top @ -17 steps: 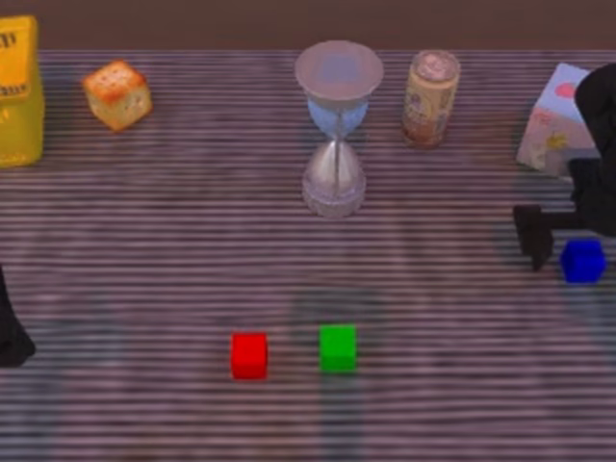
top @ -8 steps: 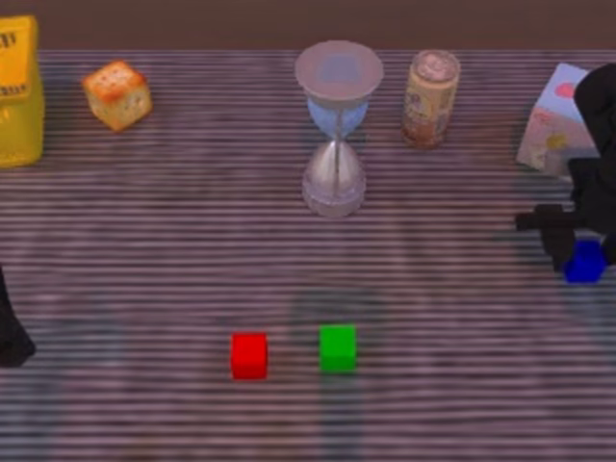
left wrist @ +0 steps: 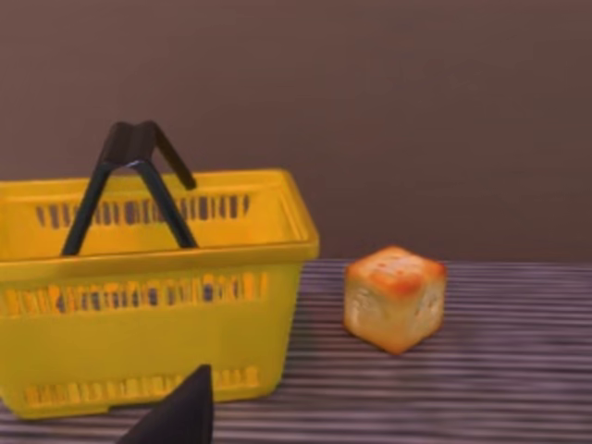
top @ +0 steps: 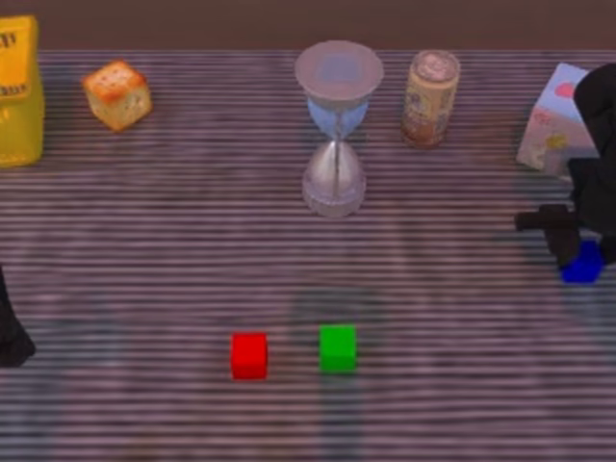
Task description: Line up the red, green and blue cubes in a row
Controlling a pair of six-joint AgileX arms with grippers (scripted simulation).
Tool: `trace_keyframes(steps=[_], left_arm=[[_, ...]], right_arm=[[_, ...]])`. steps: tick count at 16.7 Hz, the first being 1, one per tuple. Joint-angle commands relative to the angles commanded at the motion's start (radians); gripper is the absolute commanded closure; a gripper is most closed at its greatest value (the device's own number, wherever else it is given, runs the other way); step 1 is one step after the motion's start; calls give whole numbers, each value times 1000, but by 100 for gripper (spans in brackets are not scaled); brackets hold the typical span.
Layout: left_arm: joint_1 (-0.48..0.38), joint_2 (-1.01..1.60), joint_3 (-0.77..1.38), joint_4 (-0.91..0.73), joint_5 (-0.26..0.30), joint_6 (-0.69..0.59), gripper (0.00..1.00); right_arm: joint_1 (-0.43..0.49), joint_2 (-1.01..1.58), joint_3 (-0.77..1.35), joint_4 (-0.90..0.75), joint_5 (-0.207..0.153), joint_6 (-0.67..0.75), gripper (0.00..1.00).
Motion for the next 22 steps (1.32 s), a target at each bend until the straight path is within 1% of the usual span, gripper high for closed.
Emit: trace_keyframes(steps=[5, 10, 12, 17, 19, 22], left_arm=[[0, 0, 0, 0, 0, 0, 0], [0, 0, 0, 0, 0, 0, 0], [0, 0, 0, 0, 0, 0, 0], [0, 0, 0, 0, 0, 0, 0], [0, 0, 0, 0, 0, 0, 0], [0, 0, 0, 0, 0, 0, 0]], right_arm=[[-1, -27, 20, -25, 2, -1, 100], [4, -100, 111, -202, 1, -1, 100], [6, -125, 134, -242, 1, -2, 100], [4, -126, 135, -244, 0, 1, 100], [40, -134, 129, -246, 1, 38, 100], [158, -161, 104, -253, 2, 157, 100]])
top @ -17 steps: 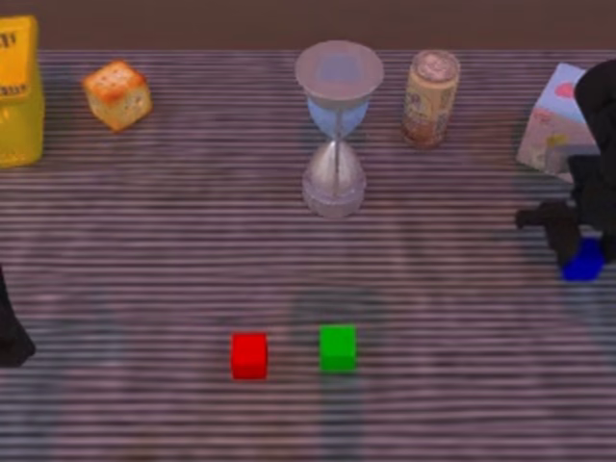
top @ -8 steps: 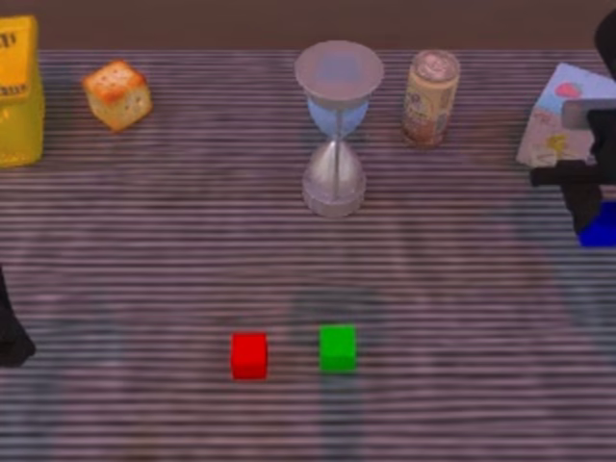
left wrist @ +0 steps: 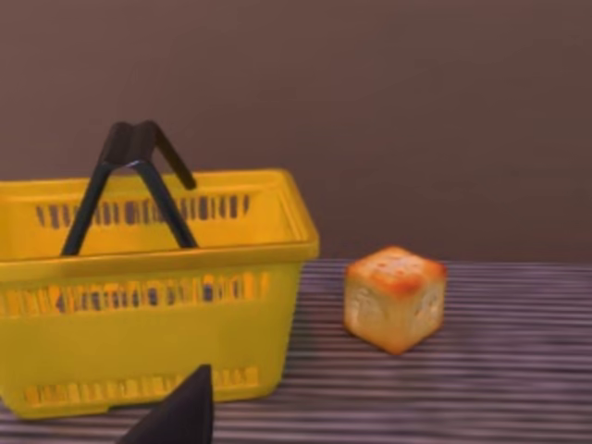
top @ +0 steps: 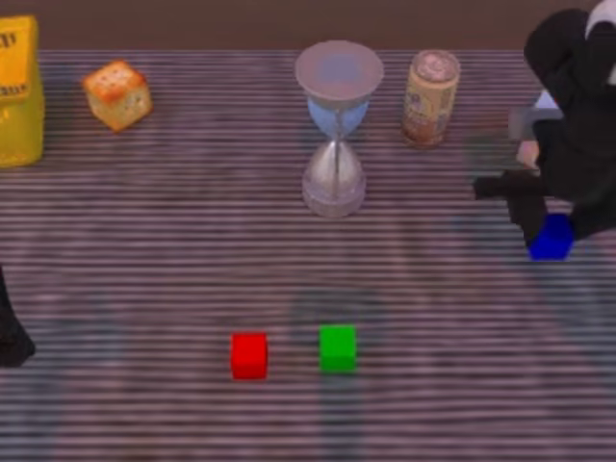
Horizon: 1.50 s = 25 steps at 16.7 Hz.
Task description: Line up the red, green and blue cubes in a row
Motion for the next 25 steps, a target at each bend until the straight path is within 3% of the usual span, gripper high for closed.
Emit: trace_keyframes(steps=[5, 8, 15, 21, 25], left_arm=[[0, 0, 0, 0, 0, 0, 0], [0, 0, 0, 0, 0, 0, 0], [0, 0, 0, 0, 0, 0, 0], [0, 0, 0, 0, 0, 0, 0], [0, 0, 0, 0, 0, 0, 0]], right_arm=[[273, -70, -68, -12, 1, 276, 100], [384, -111, -99, -10, 3, 387, 100], [403, -111, -114, 9, 3, 408, 100], [407, -33, -233, 212, 4, 413, 100], [409, -16, -256, 247, 5, 414, 100]])
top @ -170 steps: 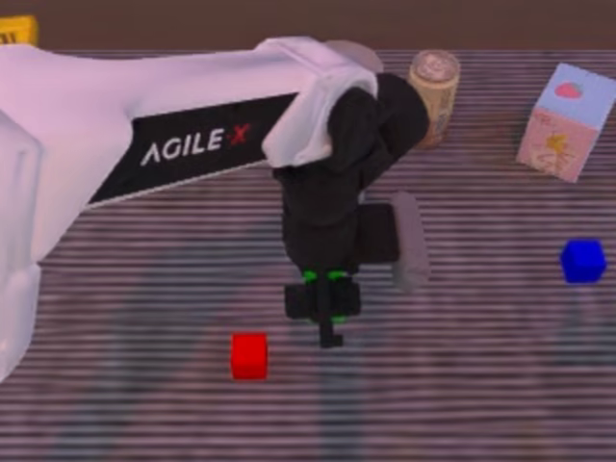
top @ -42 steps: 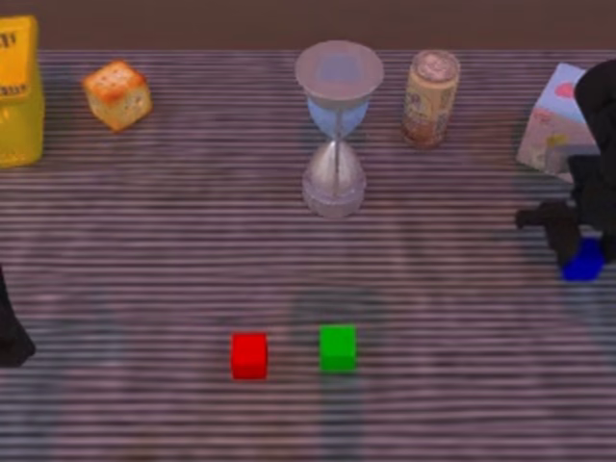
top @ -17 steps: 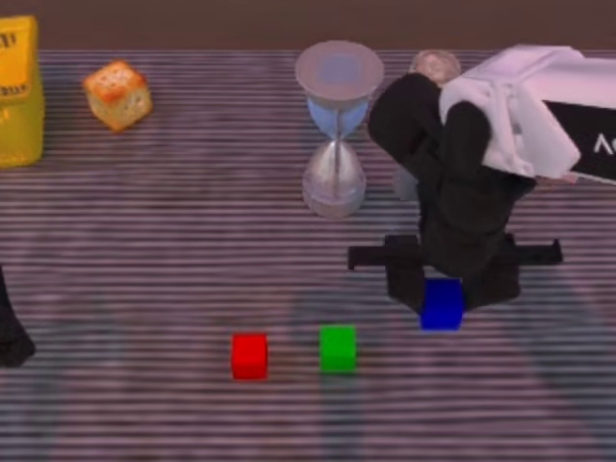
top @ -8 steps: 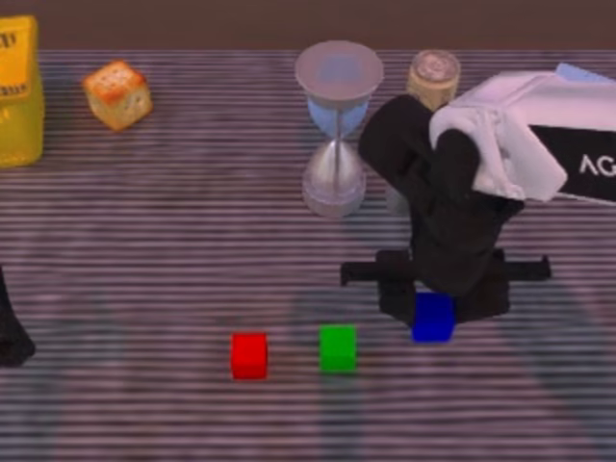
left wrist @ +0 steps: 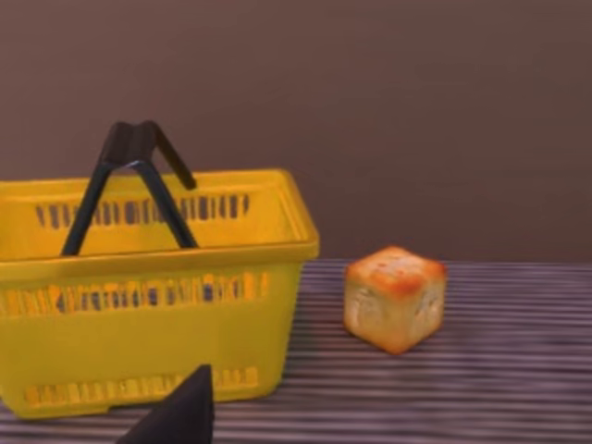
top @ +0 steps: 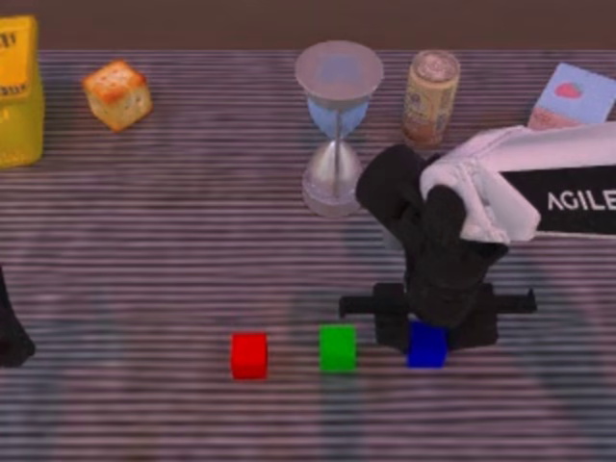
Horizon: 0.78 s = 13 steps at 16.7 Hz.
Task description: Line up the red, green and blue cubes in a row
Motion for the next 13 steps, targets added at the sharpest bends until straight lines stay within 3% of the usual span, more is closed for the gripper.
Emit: trace_keyframes(steps=[2, 13], left_arm=[[0, 0, 0, 0, 0, 0, 0], [0, 0, 0, 0, 0, 0, 0]], right_arm=[[0, 0, 0, 0, 0, 0, 100], [0, 0, 0, 0, 0, 0, 17]])
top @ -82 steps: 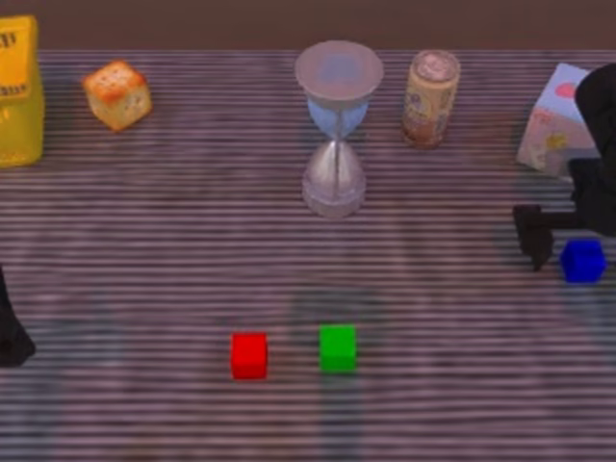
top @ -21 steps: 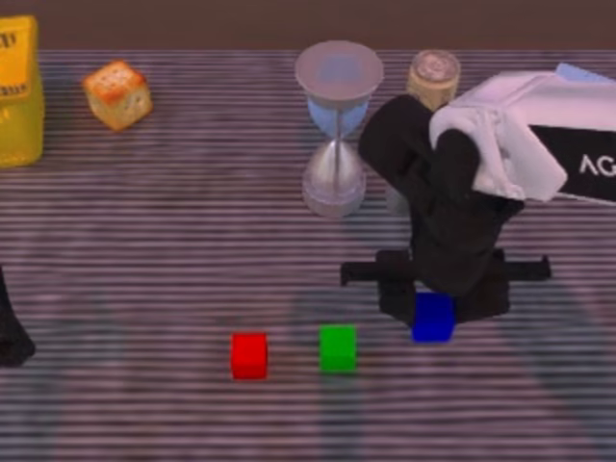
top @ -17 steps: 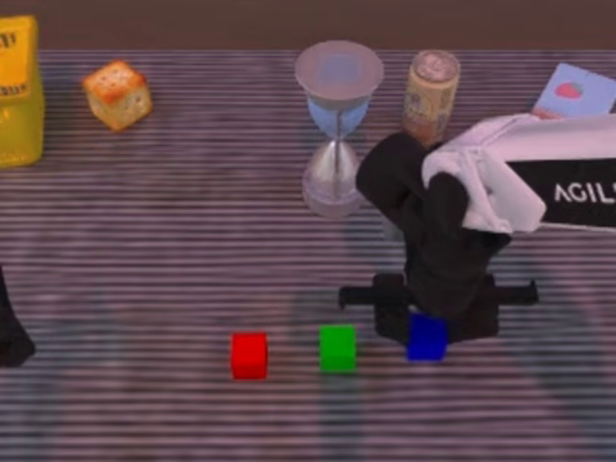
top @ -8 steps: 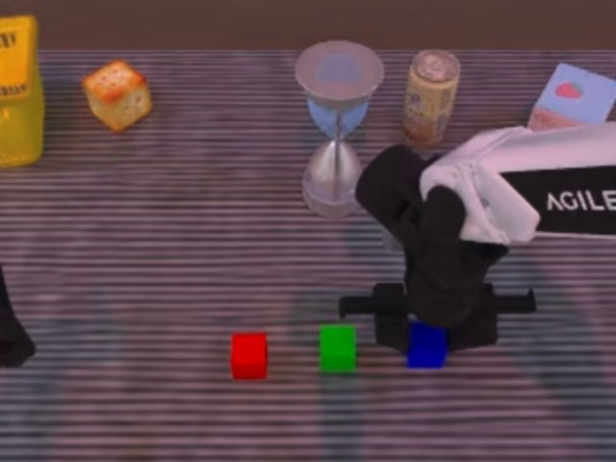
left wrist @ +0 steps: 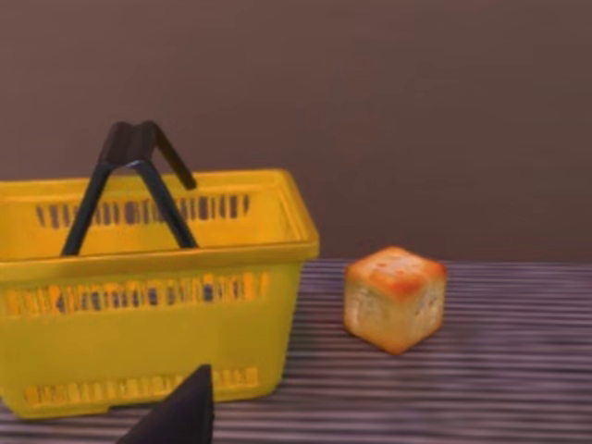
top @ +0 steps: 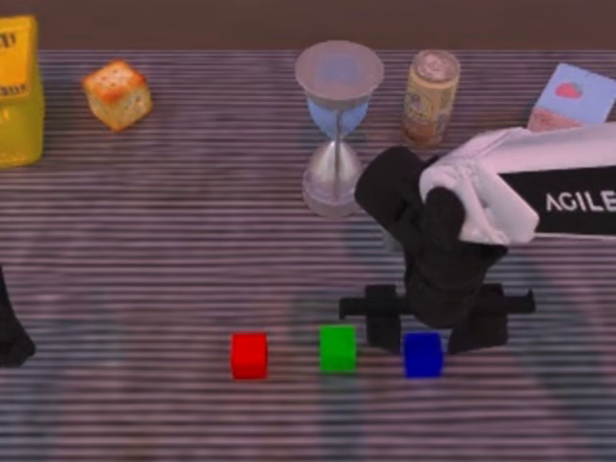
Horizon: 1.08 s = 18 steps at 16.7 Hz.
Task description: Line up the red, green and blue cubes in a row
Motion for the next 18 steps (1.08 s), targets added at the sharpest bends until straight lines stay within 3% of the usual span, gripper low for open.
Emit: trace_keyframes(steps=[2, 3, 12, 18], left_arm=[[0, 0, 0, 0, 0, 0, 0], [0, 0, 0, 0, 0, 0, 0], [0, 0, 0, 0, 0, 0, 0], [0, 0, 0, 0, 0, 0, 0]], right_arm=[[0, 0, 0, 0, 0, 0, 2], [0, 0, 0, 0, 0, 0, 0], [-1, -2, 3, -3, 0, 0, 0], [7, -81, 112, -205, -1, 1, 0]])
